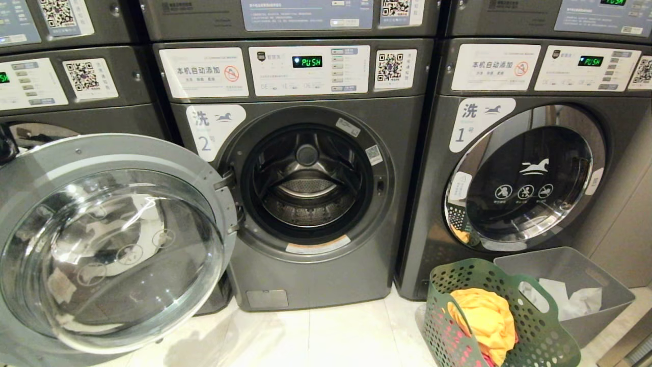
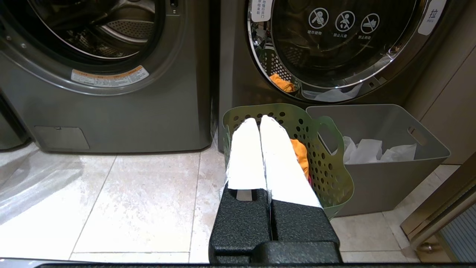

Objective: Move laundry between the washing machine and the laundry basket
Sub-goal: Close the washing machine door with the left hand

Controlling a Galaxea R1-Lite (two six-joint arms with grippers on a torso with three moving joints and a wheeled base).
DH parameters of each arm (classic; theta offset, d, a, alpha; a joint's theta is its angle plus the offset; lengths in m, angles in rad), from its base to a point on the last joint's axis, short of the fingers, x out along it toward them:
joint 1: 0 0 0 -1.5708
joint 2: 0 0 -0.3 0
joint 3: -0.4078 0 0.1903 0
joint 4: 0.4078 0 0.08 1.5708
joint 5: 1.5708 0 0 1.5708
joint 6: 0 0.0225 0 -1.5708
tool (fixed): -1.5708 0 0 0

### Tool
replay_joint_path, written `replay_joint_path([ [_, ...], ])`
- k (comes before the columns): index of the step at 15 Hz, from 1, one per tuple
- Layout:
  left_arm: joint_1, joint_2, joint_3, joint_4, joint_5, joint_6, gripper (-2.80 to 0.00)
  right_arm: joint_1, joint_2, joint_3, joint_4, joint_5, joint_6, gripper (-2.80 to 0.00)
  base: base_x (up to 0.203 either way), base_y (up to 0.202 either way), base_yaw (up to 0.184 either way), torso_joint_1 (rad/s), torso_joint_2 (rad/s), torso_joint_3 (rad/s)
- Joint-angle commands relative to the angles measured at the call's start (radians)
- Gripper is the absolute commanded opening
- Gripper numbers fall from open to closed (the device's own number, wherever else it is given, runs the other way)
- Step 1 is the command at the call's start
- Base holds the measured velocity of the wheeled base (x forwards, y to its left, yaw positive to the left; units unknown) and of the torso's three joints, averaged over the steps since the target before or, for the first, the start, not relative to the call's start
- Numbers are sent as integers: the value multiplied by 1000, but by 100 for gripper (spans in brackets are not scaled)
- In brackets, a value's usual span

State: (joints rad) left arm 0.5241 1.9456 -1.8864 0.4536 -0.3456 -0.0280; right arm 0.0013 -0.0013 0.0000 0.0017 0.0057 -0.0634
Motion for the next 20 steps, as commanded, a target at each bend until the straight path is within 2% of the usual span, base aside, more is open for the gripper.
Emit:
replay_joint_path([
  [1, -29, -106, -2, 89, -32, 0, -280, 0, 1, 0, 0, 2, -1, -280, 0, 0, 0, 0, 0, 0],
  [6, -105, -265, 0, 298, -40, -1, -280, 0, 1, -2, 0, 3, 7, -280, 0, 0, 0, 0, 0, 0],
  [12, -337, -372, 3, 520, -31, 0, -280, 0, 1, -2, 0, 3, 14, -280, 0, 0, 0, 0, 0, 0],
  [13, -367, -366, 5, 523, -19, 0, -280, 0, 1, -2, 0, 3, 20, -280, 0, 0, 0, 0, 0, 0],
  [15, -415, -325, 7, 497, 79, -2, -280, 0, 1, -2, 0, 2, 33, -280, 0, 0, 0, 0, 0, 0],
  [16, -432, -311, 7, 470, 102, -6, -280, 0, 1, -2, 0, 1, 37, -280, 0, 0, 0, 0, 0, 0],
  [18, -480, -287, 7, 428, 110, -14, -280, 0, 1, -2, 0, 0, 40, -280, 0, 0, 0, 0, 0, 0],
  [20, -488, -277, 3, 355, 148, -14, -280, 0, 1, -2, 0, 0, 42, -280, 0, 0, 0, 0, 0, 0],
])
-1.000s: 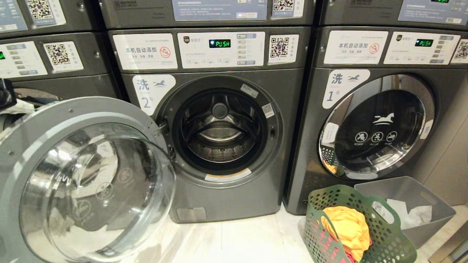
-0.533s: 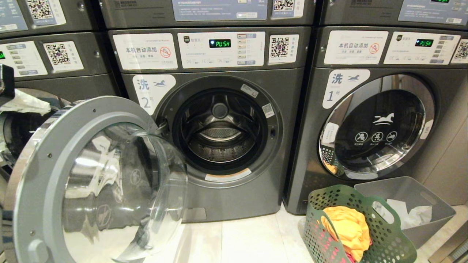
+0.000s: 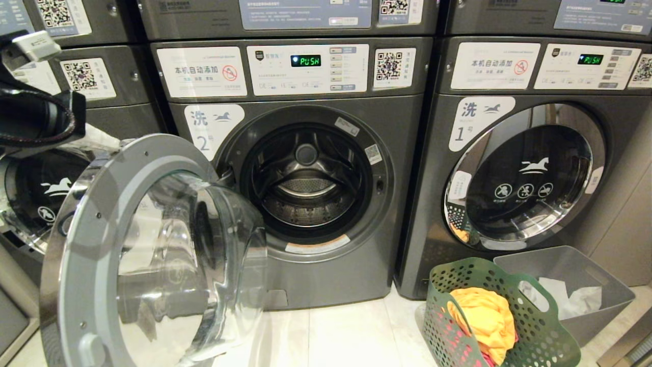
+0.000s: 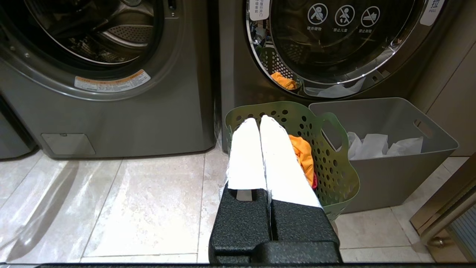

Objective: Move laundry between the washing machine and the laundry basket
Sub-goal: Close the washing machine door with the left hand

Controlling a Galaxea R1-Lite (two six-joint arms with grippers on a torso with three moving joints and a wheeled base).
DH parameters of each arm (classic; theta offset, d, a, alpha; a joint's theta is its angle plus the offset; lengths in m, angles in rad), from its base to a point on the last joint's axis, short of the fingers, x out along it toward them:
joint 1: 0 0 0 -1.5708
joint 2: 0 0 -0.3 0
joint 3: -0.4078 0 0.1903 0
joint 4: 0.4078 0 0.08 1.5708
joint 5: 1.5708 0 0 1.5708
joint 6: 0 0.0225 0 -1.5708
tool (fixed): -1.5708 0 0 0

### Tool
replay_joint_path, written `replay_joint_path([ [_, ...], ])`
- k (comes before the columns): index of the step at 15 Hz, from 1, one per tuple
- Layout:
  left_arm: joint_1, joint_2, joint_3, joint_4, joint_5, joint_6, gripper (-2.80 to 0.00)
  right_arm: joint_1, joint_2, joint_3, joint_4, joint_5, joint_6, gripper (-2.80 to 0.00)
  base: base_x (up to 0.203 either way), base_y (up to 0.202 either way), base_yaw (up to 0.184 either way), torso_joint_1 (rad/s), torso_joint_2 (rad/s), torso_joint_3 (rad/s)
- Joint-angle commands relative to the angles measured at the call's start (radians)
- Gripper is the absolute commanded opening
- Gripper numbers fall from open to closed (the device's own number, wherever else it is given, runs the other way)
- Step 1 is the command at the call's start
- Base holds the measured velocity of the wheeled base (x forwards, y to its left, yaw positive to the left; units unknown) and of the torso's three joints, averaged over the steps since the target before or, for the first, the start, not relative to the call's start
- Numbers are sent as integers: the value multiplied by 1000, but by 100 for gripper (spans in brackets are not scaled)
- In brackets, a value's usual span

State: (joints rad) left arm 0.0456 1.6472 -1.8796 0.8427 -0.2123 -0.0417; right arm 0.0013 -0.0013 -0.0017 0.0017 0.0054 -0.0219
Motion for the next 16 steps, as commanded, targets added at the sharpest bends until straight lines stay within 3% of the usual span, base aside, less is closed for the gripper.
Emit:
replay_joint_path([
  [1, -5, 19, -5, -101, 40, -1, -280, 0, 1, 0, 0, 1, 0, -280, 0, 0, 0, 0, 0, 0],
  [6, 54, 22, 21, -144, 169, -15, -280, 0, 1, 0, 0, 1, -4, -280, 0, 0, 0, 0, 0, 0],
  [9, 45, 17, 115, -141, 173, -32, -280, 0, 1, 0, 0, 2, -8, -280, 0, 0, 0, 0, 0, 0],
  [16, -138, 30, 147, -142, 139, -52, -280, 0, 1, 0, 0, 1, -1, -280, 0, 0, 0, 0, 0, 0],
])
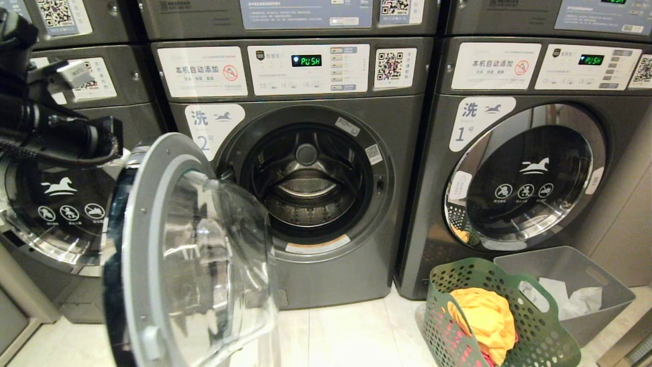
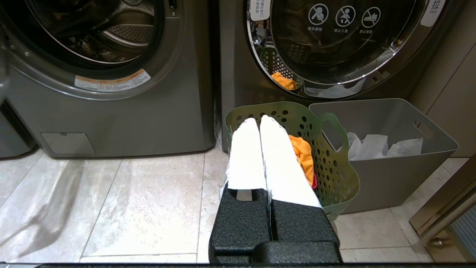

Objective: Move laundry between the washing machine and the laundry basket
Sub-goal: Close the washing machine door with the left hand

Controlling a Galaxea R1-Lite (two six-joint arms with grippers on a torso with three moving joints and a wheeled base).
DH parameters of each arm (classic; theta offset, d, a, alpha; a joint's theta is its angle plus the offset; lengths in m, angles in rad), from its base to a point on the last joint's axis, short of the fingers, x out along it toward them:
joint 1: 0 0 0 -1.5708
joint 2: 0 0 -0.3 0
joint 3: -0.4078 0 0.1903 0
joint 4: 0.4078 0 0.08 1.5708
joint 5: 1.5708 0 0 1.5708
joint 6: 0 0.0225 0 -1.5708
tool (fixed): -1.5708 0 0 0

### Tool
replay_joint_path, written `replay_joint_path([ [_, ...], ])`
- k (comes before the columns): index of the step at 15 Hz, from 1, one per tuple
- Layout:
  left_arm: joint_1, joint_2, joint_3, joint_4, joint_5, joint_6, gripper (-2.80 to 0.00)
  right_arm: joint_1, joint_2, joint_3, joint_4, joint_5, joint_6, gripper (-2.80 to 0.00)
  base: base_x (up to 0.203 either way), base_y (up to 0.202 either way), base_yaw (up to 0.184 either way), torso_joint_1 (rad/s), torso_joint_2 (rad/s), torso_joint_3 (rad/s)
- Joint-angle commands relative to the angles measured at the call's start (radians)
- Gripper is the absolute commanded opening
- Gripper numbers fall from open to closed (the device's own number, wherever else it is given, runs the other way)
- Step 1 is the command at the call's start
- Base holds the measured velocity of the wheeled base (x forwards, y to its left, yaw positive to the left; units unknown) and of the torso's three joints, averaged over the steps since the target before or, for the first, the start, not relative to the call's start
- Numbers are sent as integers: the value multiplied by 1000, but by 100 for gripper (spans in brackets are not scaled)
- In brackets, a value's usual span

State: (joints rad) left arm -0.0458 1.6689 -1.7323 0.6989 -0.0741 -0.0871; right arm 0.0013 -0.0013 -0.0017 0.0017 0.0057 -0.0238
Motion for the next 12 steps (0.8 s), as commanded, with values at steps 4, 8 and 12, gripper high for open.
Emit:
replay_joint_path([
  [4, -285, 124, -58, -80, -34, -94, -280, 0, 1, 0, 0, -3, 2, -280, 0, 0, 0, 0, 0, 0],
  [8, -456, 409, -142, -699, 88, -14, -280, 0, 1, 2, -3, -12, 12, -280, 0, 0, 0, 0, 0, 0],
  [12, -506, 415, -137, -1178, 418, 199, -280, 0, 24, -102, 9, -18, -1, -280, 0, 0, 0, 0, 0, 0],
])
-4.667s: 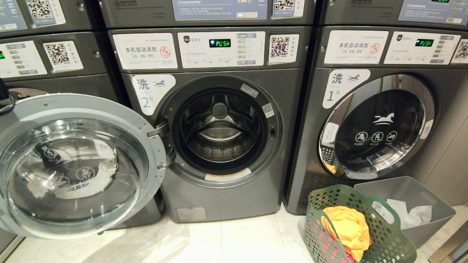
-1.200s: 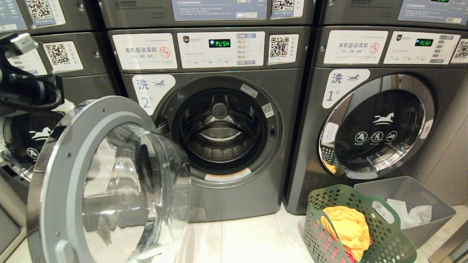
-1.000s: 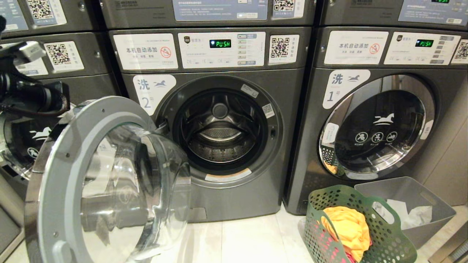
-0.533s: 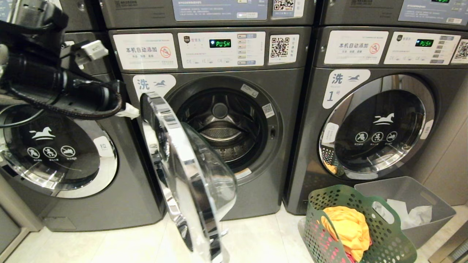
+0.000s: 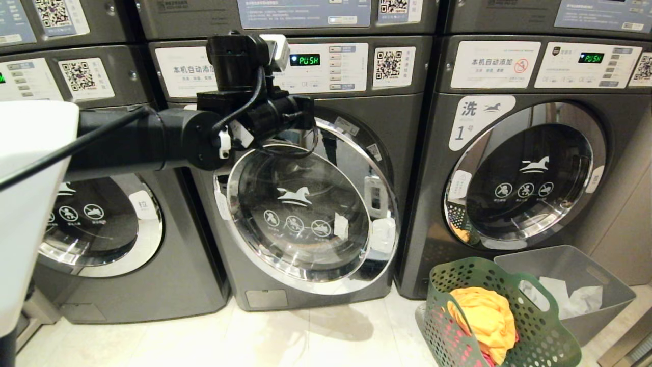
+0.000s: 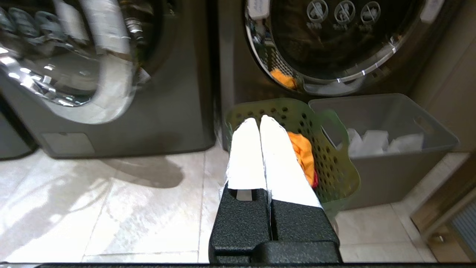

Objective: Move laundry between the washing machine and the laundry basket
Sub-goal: Close the washing machine door with the left hand, then press the washing machine door tightly with the right hand

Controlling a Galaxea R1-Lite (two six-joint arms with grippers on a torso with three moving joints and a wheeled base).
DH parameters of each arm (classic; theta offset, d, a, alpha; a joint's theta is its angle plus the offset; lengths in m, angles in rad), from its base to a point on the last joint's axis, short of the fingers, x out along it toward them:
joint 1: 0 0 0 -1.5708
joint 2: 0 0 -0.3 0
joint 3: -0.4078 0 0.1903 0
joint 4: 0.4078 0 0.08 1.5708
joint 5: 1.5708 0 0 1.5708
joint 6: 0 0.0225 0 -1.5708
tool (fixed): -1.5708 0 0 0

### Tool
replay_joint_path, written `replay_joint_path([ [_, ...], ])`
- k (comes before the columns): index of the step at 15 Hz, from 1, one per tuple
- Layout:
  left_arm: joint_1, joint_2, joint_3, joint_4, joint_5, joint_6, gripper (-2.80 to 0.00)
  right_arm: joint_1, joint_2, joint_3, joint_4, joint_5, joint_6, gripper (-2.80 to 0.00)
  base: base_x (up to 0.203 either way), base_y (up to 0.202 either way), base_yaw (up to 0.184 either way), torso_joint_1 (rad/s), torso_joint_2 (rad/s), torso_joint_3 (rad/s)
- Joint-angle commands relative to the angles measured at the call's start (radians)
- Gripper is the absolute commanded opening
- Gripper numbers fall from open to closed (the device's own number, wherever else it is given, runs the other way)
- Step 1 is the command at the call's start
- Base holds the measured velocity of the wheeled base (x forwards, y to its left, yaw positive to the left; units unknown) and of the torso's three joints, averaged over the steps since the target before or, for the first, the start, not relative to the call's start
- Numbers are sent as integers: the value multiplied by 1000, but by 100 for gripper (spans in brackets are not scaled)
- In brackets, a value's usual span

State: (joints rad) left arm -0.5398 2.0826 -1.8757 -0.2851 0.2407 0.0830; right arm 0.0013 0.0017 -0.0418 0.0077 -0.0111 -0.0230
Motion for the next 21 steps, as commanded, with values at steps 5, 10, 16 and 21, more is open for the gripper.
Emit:
replay_joint_path([
  [5, 43, -240, 93, -158, 223, 46, -280, 2, 600, -431, -9, 95, 19, -280, 0, 0, 0, 0, 0, 0],
  [10, 48, -477, 236, -97, 253, 49, -280, 100, 1465, -686, -422, 232, -31, -280, 0, 0, 0, 0, 0, 0],
  [16, 46, -694, 408, -80, 265, 52, -280, 209, 2156, -1086, -831, 326, -99, -280, 0, 0, 0, 0, 0, 0],
  [21, 48, -800, 494, -45, 271, 53, -280, 206, 2400, -1362, -910, 327, -173, -280, 0, 0, 0, 0, 0, 0],
])
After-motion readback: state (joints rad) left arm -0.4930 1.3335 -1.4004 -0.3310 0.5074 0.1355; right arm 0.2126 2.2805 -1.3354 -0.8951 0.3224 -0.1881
